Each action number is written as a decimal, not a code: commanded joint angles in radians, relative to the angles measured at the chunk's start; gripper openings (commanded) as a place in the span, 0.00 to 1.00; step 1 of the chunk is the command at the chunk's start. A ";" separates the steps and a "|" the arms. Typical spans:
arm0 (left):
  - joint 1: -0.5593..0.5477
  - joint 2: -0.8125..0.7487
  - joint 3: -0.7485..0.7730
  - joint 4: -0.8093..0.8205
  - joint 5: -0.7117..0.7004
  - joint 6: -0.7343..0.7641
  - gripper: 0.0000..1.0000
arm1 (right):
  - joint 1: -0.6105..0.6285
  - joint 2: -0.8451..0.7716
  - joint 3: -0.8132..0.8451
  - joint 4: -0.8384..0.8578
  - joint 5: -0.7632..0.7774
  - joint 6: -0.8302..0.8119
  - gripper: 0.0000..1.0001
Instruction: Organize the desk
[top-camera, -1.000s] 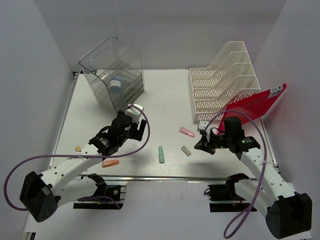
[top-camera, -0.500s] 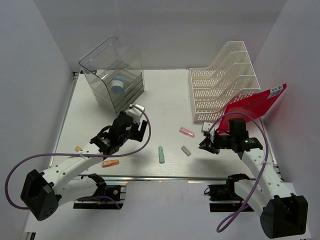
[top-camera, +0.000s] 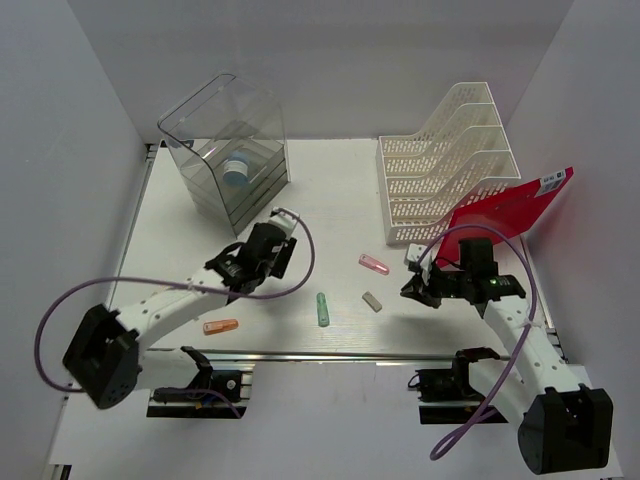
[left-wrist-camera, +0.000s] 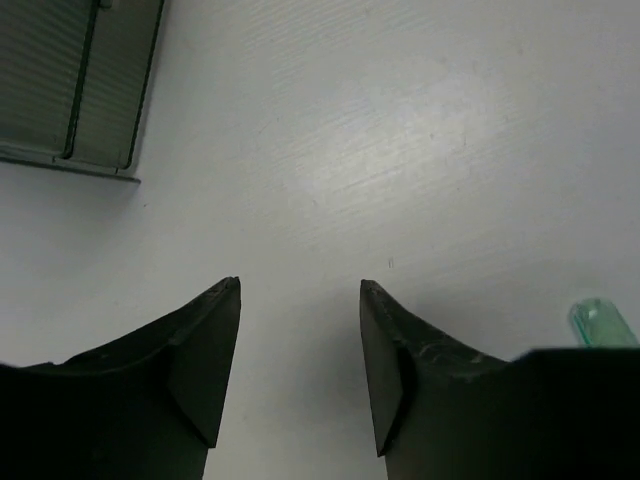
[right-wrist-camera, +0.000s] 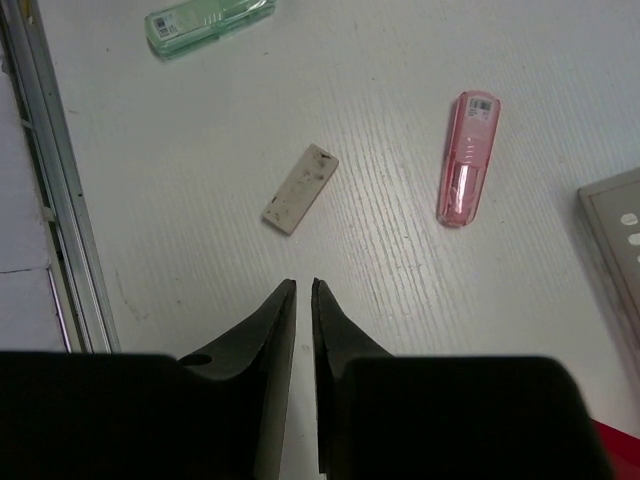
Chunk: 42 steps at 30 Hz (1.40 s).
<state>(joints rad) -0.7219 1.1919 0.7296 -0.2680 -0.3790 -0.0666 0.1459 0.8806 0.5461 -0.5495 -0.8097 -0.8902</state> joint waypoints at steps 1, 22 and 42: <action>-0.014 0.128 0.159 -0.042 -0.142 0.022 0.59 | -0.002 0.023 0.018 0.014 0.007 0.017 0.17; -0.053 0.854 0.731 0.048 -0.810 0.394 0.63 | 0.001 0.006 0.015 0.079 0.060 0.112 0.12; 0.082 1.046 0.829 0.717 -0.926 0.904 0.53 | 0.003 -0.025 0.009 0.089 0.067 0.117 0.12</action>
<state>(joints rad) -0.6506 2.2593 1.5120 0.3508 -1.2720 0.7788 0.1459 0.8711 0.5465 -0.4900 -0.7357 -0.7765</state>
